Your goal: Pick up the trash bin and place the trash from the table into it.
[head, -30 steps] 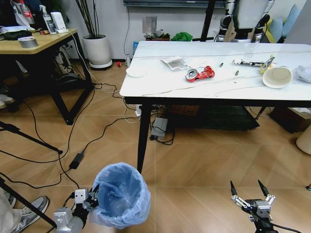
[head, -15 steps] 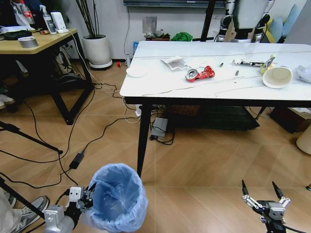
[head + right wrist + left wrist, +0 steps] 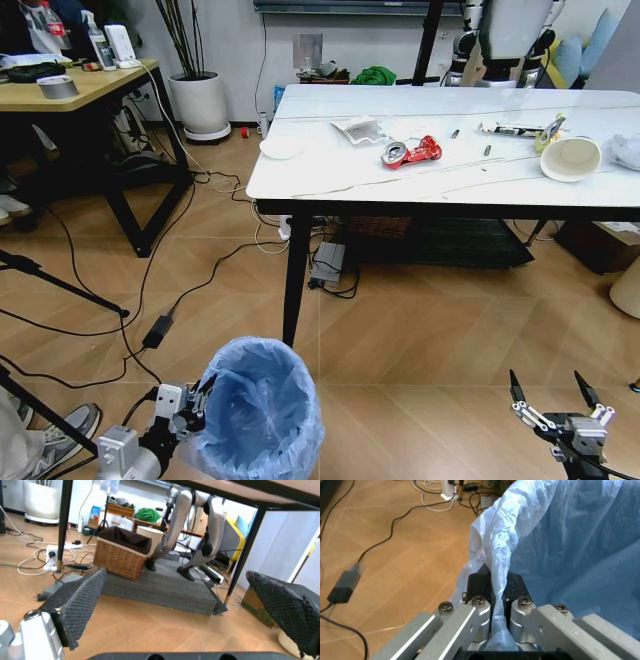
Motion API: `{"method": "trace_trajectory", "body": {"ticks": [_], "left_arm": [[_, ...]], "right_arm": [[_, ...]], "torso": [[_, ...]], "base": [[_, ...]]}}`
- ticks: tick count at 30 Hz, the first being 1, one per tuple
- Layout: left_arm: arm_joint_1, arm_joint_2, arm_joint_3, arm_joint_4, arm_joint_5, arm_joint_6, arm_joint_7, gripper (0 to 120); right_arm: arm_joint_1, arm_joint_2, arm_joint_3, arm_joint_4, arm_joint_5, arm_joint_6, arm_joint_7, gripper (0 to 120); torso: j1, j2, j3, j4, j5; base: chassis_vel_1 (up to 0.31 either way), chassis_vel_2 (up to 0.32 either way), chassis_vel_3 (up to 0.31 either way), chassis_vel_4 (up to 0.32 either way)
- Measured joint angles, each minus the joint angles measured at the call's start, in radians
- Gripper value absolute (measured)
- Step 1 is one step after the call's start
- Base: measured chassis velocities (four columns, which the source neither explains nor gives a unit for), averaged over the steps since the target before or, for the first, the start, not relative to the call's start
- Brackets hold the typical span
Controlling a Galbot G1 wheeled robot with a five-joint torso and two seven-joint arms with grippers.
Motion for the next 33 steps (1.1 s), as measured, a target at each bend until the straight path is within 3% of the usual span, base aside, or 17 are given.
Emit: {"method": "trace_trajectory", "body": {"ticks": [33], "left_arm": [[-0.009, 0.013, 0.127, -0.010, 0.049, -0.079, -0.030, 0]], "right_arm": [[0.002, 0.077, -0.013, -0.027, -0.058, 0.026, -0.011, 100]], "torso": [[0.000, 0.000, 0.000, 0.0000, -0.0001]], "base": [[0.000, 0.000, 0.000, 0.000]]}}
